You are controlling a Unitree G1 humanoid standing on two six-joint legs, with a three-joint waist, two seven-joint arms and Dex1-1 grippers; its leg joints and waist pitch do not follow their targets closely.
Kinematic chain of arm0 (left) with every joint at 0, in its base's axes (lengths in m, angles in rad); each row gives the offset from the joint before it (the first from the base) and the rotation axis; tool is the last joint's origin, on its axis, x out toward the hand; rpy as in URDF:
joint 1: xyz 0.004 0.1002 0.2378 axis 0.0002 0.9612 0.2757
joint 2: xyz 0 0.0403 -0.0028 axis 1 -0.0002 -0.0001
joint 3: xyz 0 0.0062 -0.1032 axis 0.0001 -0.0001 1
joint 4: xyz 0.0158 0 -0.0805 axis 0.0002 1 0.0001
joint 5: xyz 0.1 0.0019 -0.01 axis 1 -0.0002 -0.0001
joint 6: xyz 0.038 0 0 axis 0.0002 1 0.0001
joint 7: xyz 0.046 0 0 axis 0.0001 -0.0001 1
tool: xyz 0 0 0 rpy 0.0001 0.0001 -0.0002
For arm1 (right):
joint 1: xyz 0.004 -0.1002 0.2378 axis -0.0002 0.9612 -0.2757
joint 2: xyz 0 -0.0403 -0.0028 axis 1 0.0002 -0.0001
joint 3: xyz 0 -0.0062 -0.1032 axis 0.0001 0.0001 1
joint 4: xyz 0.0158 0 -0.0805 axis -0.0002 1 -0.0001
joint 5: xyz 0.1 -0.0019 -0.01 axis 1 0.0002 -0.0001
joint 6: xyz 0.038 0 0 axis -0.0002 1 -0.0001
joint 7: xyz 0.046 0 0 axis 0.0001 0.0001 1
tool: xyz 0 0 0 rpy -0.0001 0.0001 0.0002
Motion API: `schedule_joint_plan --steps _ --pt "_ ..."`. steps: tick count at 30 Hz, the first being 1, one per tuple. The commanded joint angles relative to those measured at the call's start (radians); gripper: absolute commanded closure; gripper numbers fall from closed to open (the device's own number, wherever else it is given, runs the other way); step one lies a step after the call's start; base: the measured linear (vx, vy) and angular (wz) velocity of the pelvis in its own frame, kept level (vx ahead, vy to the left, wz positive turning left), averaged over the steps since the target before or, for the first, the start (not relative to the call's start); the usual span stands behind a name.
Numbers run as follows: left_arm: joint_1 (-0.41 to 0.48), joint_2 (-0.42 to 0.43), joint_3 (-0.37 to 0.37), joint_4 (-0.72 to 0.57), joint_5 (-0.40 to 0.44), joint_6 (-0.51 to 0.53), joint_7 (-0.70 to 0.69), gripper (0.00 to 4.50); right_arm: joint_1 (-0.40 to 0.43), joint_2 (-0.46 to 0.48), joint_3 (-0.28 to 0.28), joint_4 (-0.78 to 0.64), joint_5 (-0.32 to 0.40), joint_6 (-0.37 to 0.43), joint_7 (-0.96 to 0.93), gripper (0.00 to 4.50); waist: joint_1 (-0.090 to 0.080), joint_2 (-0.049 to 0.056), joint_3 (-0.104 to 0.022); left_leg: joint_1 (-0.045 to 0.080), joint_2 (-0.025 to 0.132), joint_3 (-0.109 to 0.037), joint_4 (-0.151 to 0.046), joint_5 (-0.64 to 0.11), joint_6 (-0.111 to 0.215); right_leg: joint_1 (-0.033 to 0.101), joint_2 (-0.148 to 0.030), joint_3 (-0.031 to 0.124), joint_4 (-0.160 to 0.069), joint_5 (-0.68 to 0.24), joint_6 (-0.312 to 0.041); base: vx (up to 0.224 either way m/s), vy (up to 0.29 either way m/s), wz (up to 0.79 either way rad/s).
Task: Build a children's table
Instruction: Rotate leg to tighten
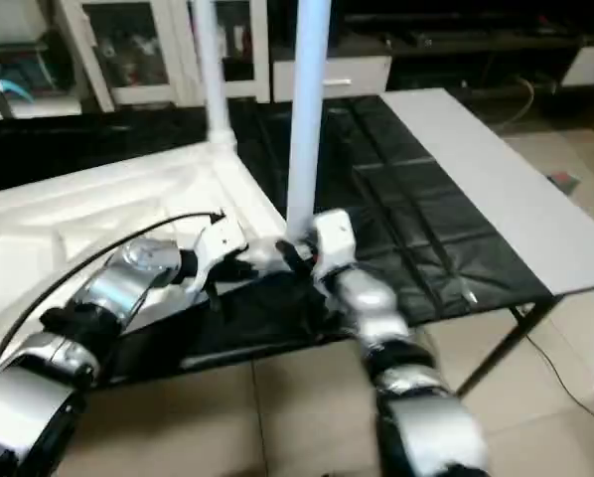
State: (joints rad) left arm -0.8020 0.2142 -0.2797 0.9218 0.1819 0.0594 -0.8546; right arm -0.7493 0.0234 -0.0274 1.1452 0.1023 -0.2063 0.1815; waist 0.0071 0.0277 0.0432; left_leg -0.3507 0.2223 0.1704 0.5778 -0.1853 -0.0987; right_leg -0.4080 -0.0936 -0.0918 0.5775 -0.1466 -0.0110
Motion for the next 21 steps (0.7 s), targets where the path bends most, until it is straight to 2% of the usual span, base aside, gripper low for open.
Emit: schedule_joint_plan --steps 1,2,3,5,6,7,8,9,10,12,15,16,17,18,19,20,21 --pt "0.027 -0.019 -0.052 0.016 0.018 -0.036 -0.084 4.50 -0.014 -0.059 -0.121 0.041 0.040 0.041 -0.215 1.84 0.003 0.016 -0.058 0.005 -0.004 0.001 -0.076 -0.387 -0.004 0.038 -0.041 0.032 -0.079 -0.394 -0.200 0.000 0.000 0.00" --pt "0.021 -0.024 -0.046 0.030 0.019 -0.045 -0.062 4.50 -0.028 -0.016 -0.149 0.056 0.055 0.032 -0.330 1.84 0.002 0.010 -0.059 0.005 -0.004 0.002 -0.075 -0.387 0.003 0.039 -0.040 0.032 -0.079 -0.380 -0.204 0.000 0.000 0.00" --pt "0.019 -0.026 -0.044 0.034 0.018 -0.046 -0.062 4.50 -0.034 0.003 -0.155 0.060 0.060 0.030 -0.354 1.84 -0.001 0.011 -0.059 0.002 -0.003 0.001 -0.078 -0.376 0.001 0.039 -0.043 0.035 -0.076 -0.372 -0.207 0.000 0.000 0.00" --pt "0.019 -0.026 -0.043 0.038 0.018 -0.048 -0.061 4.50 -0.037 0.020 -0.146 0.058 0.051 0.015 -0.358 1.84 0.000 0.016 -0.060 0.004 -0.002 0.001 -0.078 -0.379 -0.001 0.039 -0.041 0.034 -0.074 -0.352 -0.207 0.000 0.000 0.00" --pt "0.020 -0.022 -0.040 0.042 0.017 -0.052 -0.061 4.50 -0.045 0.040 -0.116 0.051 0.025 -0.012 -0.327 1.84 -0.001 0.016 -0.061 0.000 -0.002 0.003 -0.078 -0.371 0.005 0.043 -0.040 0.035 -0.069 -0.308 -0.219 0.000 0.000 0.00" --pt "0.022 -0.019 -0.040 0.043 0.017 -0.056 -0.058 4.50 -0.052 0.044 -0.102 0.050 0.014 -0.023 -0.325 1.84 0.000 -0.007 -0.061 -0.003 -0.002 0.005 -0.078 -0.361 0.013 0.045 -0.040 0.035 -0.071 -0.307 -0.218 0.000 0.000 0.00" --pt "0.022 -0.019 -0.040 0.043 0.017 -0.056 -0.058 4.50 -0.052 0.044 -0.102 0.050 0.014 -0.023 -0.325 1.84 0.005 0.005 -0.063 -0.001 -0.001 0.002 -0.077 -0.348 0.014 0.046 -0.043 0.036 -0.064 -0.302 -0.222 0.000 0.000 0.00" --pt "0.027 -0.011 -0.038 0.043 0.014 -0.059 -0.059 4.50 -0.061 0.044 -0.097 0.053 0.012 -0.027 -0.331 1.84 0.004 0.001 -0.061 -0.003 -0.001 0.006 -0.077 -0.336 0.023 0.046 -0.042 0.037 -0.066 -0.287 -0.226 0.000 0.000 0.00" --pt "0.027 -0.011 -0.038 0.043 0.014 -0.059 -0.059 4.50 -0.062 0.044 -0.096 0.054 0.012 -0.027 -0.331 1.84 0.005 0.003 -0.062 -0.003 -0.001 0.005 -0.077 -0.330 0.024 0.047 -0.043 0.037 -0.063 -0.283 -0.227 0.000 0.000 0.00" --pt "0.030 -0.006 -0.036 0.046 0.014 -0.064 -0.058 4.50 -0.065 0.049 -0.101 0.054 0.024 -0.036 -0.311 1.28 0.006 0.004 -0.062 -0.003 -0.001 0.007 -0.077 -0.317 0.028 0.047 -0.043 0.038 -0.062 -0.269 -0.232 0.000 0.000 0.00" --pt "0.036 0.002 -0.034 0.051 0.015 -0.074 -0.062 4.50 -0.064 0.046 -0.102 0.033 0.027 -0.061 -0.270 1.05 0.008 0.006 -0.063 -0.002 -0.001 0.008 -0.076 -0.303 0.031 0.050 -0.044 0.040 -0.061 -0.247 -0.239 0.000 0.000 0.00" --pt "0.038 0.005 -0.034 0.050 0.014 -0.077 -0.064 4.50 -0.064 0.039 -0.100 0.022 0.020 -0.069 -0.263 0.92 0.013 0.009 -0.063 0.002 0.000 0.011 -0.075 -0.298 0.034 0.046 -0.043 0.041 -0.061 -0.233 -0.244 0.000 0.000 0.00" --pt "0.038 0.005 -0.034 0.050 0.014 -0.077 -0.064 4.50 -0.064 0.039 -0.100 0.022 0.020 -0.069 -0.263 0.79 0.014 0.008 -0.063 0.003 0.001 0.011 -0.074 -0.295 0.034 0.046 -0.043 0.041 -0.059 -0.224 -0.248 0.000 0.000 0.00" --pt "0.040 0.010 -0.035 0.048 0.013 -0.079 -0.070 4.50 -0.062 0.022 -0.104 0.000 0.026 -0.062 -0.228 0.71 0.026 0.009 -0.064 0.004 0.001 0.013 -0.074 -0.280 0.035 0.048 -0.042 0.041 -0.056 -0.202 -0.252 0.000 0.000 0.00" --pt "0.040 0.012 -0.036 0.047 0.012 -0.079 -0.073 4.50 -0.061 0.014 -0.106 -0.010 0.028 -0.059 -0.214 0.66 0.029 0.009 -0.065 0.005 0.002 0.014 -0.073 -0.273 0.036 0.048 -0.042 0.042 -0.054 -0.190 -0.254 0.000 0.000 0.00" --pt "0.042 0.015 -0.036 0.046 0.012 -0.080 -0.076 4.50 -0.058 0.000 -0.100 -0.027 0.032 -0.049 -0.160 0.59 0.031 0.008 -0.064 0.005 0.002 0.015 -0.073 -0.271 0.038 0.048 -0.041 0.042 -0.053 -0.181 -0.256 0.000 0.000 0.00" --pt "0.043 0.017 -0.038 0.045 0.011 -0.081 -0.080 4.50 -0.054 -0.013 -0.094 -0.043 0.035 -0.042 -0.109 0.40 0.032 0.007 -0.064 0.000 0.001 0.013 -0.073 -0.266 0.044 0.054 -0.040 0.041 -0.050 -0.175 -0.255 0.000 0.000 0.00"
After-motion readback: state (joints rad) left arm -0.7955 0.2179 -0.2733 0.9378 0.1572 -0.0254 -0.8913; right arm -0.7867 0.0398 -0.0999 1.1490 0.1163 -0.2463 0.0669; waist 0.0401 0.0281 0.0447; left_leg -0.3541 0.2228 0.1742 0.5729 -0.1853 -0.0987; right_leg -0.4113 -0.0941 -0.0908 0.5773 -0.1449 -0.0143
